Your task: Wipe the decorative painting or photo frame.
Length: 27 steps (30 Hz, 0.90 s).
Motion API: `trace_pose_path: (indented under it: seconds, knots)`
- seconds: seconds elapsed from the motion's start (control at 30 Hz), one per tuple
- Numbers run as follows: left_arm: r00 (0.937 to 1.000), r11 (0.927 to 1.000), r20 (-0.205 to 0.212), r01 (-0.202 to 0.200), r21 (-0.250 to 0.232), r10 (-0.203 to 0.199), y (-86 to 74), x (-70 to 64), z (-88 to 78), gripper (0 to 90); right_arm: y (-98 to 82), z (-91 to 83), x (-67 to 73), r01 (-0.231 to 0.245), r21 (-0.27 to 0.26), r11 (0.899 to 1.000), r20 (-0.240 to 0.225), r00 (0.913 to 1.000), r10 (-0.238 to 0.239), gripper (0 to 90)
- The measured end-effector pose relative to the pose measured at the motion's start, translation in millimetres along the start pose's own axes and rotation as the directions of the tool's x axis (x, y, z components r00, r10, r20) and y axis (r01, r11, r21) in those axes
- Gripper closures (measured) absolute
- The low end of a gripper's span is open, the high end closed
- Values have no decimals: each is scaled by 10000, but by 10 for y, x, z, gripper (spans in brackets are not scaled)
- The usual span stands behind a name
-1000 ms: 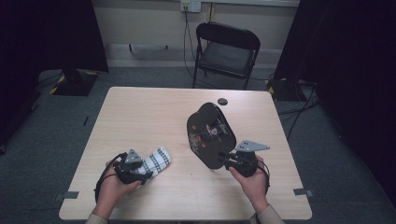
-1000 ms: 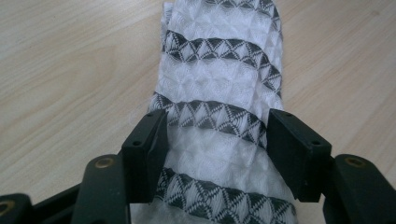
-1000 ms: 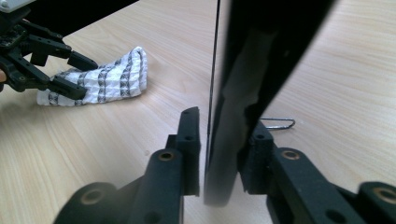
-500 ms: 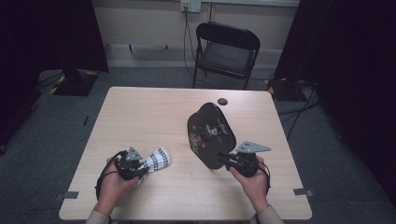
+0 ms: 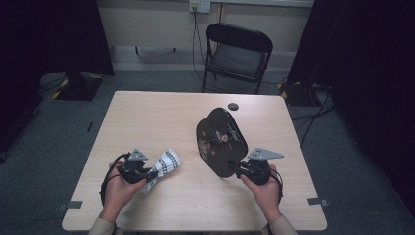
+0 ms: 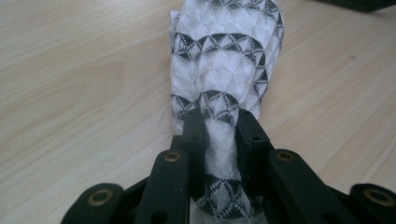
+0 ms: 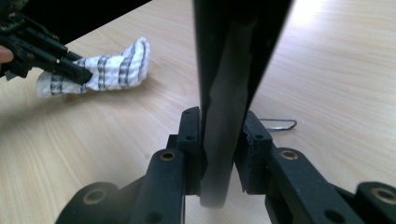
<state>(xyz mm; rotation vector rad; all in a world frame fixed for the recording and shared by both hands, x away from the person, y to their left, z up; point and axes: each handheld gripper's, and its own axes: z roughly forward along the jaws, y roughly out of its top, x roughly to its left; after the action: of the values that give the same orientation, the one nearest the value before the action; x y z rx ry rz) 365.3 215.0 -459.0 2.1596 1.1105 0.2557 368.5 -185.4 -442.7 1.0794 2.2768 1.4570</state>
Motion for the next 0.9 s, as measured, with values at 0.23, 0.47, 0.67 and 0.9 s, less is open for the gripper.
trace_pose_path:
  seconds: [0.23,0.47,0.67,0.9]
  knots:
    - [9994,9983,299,203,-546,-187,186,-52,-35,764,-10,-24,-9,-345,71,9994,36,9994,344,777]
    - [9994,9919,307,-100,-1265,140,545,-142,-128,764,4,-28,7,-458,31,9989,238,9987,457,782]
    - [9984,9809,289,-424,-1898,487,902,-268,-173,764,20,-24,26,-314,105,9995,393,9987,309,786]
    - [9949,9703,479,-756,-2297,888,1238,-407,-155,764,30,-20,30,-224,206,9995,339,9992,217,787]
